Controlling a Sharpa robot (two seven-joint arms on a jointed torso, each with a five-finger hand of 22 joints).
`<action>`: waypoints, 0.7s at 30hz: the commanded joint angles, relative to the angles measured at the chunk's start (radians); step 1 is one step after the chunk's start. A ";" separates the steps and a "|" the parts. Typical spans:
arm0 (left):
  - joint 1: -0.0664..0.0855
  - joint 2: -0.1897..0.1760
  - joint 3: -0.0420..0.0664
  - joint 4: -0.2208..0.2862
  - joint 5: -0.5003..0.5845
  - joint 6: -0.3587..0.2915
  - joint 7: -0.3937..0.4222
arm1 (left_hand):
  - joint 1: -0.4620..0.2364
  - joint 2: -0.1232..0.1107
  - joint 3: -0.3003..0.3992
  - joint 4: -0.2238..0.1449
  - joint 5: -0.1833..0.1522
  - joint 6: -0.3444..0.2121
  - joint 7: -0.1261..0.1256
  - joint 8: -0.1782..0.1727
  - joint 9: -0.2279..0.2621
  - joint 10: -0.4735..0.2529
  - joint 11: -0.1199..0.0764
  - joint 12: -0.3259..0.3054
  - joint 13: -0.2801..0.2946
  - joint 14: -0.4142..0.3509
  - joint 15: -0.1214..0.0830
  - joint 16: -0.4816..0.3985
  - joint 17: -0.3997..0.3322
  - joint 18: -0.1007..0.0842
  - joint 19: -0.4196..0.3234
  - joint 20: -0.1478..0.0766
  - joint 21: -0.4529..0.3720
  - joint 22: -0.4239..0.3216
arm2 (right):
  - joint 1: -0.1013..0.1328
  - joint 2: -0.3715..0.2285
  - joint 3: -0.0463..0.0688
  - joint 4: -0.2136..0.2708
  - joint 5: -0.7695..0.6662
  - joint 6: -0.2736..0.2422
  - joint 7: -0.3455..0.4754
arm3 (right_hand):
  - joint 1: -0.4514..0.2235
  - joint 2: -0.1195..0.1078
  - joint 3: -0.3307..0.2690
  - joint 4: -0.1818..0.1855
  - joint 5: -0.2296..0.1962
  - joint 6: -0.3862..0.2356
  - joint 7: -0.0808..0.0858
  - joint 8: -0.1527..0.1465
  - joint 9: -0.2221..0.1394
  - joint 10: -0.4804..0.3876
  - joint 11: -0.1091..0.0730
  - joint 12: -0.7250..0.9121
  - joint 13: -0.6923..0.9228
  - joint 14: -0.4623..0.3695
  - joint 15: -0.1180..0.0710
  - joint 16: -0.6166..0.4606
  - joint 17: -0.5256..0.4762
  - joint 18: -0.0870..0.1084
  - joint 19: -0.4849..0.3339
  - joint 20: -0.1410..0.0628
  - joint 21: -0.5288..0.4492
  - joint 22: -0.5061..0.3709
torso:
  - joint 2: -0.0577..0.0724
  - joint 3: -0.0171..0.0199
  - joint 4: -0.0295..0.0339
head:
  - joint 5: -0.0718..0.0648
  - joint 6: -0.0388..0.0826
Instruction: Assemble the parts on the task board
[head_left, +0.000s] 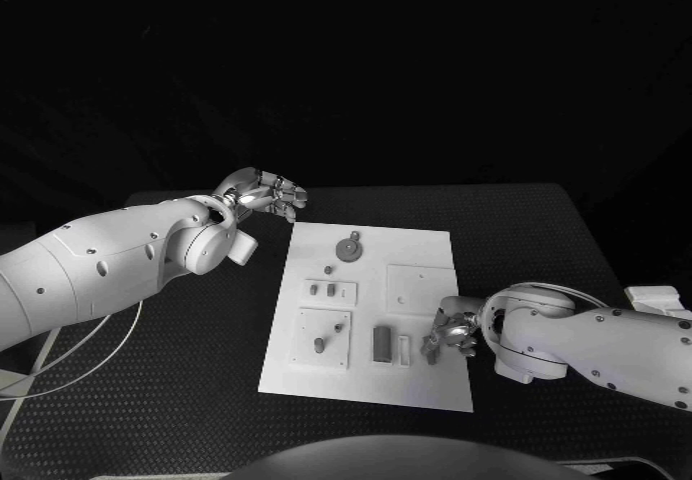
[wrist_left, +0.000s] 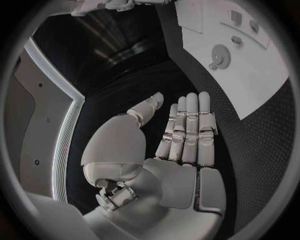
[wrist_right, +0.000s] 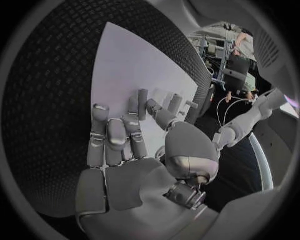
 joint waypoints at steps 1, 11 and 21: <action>0.001 0.002 0.001 0.002 0.006 0.012 0.006 | -0.008 0.000 0.000 0.006 0.000 -0.008 0.000 0.006 -0.001 -0.006 0.002 0.003 -0.001 0.009 -0.001 -0.004 0.002 0.013 0.006 0.001 -0.005 0.002 | -0.006 0.000 -0.005 0.004 0.202 -0.113 0.020 | 0.048 0.039 0.007 0.002 0.003 -0.044 0.042 -0.001 -0.010 0.007 -0.003 -0.001 -0.001 0.008 0.000 -0.003 0.001 0.014 0.009 0.000 0.004 0.017 | 0.000 -0.0005 0.0000 | -0.003 0.002; 0.001 0.003 0.001 0.003 0.006 0.011 0.006 | -0.007 0.000 0.000 0.006 0.000 -0.007 -0.001 0.006 -0.002 -0.006 0.002 0.003 -0.001 0.009 -0.002 -0.004 0.003 0.013 0.006 0.001 -0.006 0.002 | -0.005 0.008 -0.005 0.030 0.263 -0.129 0.019 | 0.044 0.037 0.008 0.002 0.003 -0.041 0.041 0.000 -0.010 0.010 -0.005 -0.001 -0.001 0.010 -0.002 -0.002 0.002 0.014 0.011 -0.001 0.005 0.016 | 0.000 -0.0002 -0.0009 | -0.001 0.003; 0.001 0.002 0.001 0.003 0.006 0.011 0.005 | -0.007 0.000 0.000 0.006 0.000 -0.007 -0.001 0.006 -0.002 -0.006 0.002 0.003 -0.001 0.009 -0.002 -0.005 0.003 0.013 0.006 0.001 -0.006 0.002 | -0.005 0.024 -0.005 0.023 0.271 -0.098 0.012 | 0.041 0.037 0.008 0.002 0.003 -0.040 0.040 0.000 -0.011 0.011 -0.005 -0.001 -0.001 0.011 -0.003 -0.003 0.002 0.014 0.012 -0.002 0.005 0.016 | 0.000 -0.0010 -0.0001 | 0.000 0.000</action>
